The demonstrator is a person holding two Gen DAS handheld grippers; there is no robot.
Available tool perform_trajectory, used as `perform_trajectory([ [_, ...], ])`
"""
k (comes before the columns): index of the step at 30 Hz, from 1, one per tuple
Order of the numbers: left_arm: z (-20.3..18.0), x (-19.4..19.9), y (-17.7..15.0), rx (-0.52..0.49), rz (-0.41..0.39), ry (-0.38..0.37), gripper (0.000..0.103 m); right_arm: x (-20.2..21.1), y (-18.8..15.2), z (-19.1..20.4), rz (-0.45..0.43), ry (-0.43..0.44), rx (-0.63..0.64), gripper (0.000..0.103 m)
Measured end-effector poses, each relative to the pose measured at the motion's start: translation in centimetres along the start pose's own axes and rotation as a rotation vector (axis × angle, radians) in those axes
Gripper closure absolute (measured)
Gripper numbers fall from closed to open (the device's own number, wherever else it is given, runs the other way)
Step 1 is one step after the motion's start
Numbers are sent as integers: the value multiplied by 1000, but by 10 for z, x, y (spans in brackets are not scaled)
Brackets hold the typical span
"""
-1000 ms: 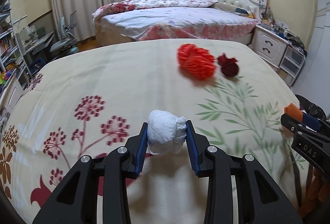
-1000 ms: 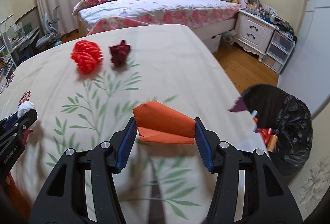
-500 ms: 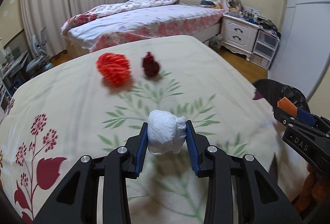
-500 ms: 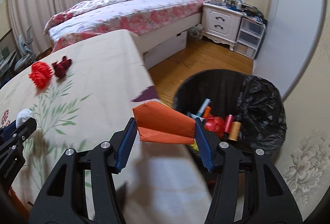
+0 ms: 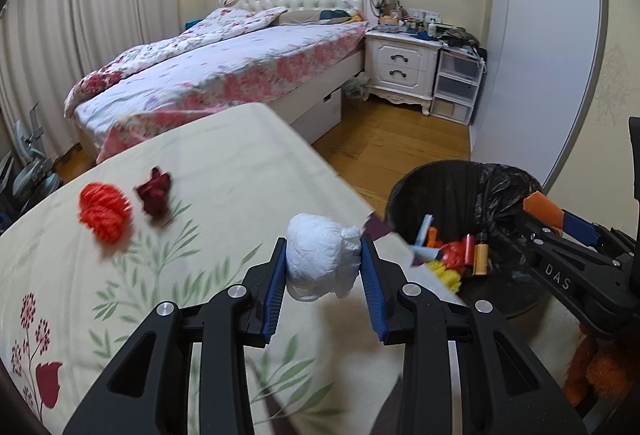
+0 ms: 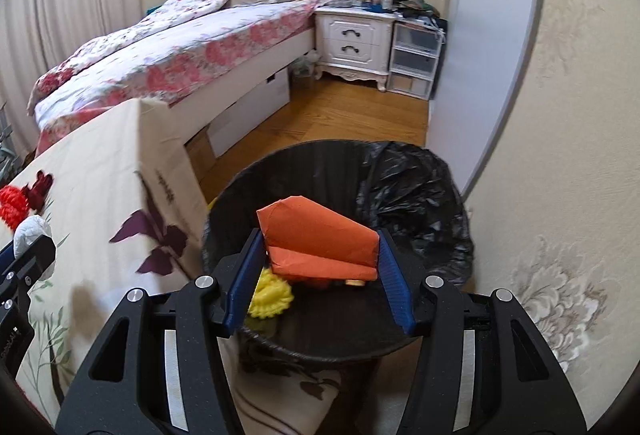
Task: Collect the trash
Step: 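Carry the tissue and orange paper in both tools over the black bin, then open both tools to drop the tissue and paper into the bin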
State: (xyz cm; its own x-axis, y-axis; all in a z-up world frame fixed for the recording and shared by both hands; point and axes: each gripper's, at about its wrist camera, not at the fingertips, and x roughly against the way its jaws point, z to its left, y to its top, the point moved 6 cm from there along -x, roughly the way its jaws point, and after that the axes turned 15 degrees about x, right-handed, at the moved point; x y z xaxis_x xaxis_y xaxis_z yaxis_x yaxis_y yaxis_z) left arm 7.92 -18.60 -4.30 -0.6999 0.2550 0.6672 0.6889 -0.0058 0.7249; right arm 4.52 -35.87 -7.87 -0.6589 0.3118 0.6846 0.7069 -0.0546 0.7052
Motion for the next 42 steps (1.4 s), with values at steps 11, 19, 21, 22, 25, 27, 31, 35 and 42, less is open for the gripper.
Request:
perform_trajectory([
  [11,-53,-34,20,-65,-24,-38,67,-24,8,-29,9,-44,-55,48],
  [19,-70,-58,22,-93,-3,-39,67,-38,15,-44,10,-86,-94,48],
  [21,-74,-63,22,-95,2,-40,67,-41,16,-47,10,-98,-98,48],
  [22,-75,-65,23,-96,4,-41,67,-42,16,-49,10,-102,-101,48],
  [25,-80,-70,24,-100,12,-46,67,-47,16,-52,16,-108,-109,48],
  [27,-83,-73,24,-104,18,-48,67,-48,17,-55,16,-116,-114,48],
  [31,-88,-76,26,-108,21,-53,65,-52,17,-58,20,-126,-121,48],
  [35,-91,-79,25,-120,29,-53,58,-53,16,-61,18,-140,-129,38],
  [42,-90,-80,27,-106,26,-48,35,-53,15,-64,16,-156,-135,37],
])
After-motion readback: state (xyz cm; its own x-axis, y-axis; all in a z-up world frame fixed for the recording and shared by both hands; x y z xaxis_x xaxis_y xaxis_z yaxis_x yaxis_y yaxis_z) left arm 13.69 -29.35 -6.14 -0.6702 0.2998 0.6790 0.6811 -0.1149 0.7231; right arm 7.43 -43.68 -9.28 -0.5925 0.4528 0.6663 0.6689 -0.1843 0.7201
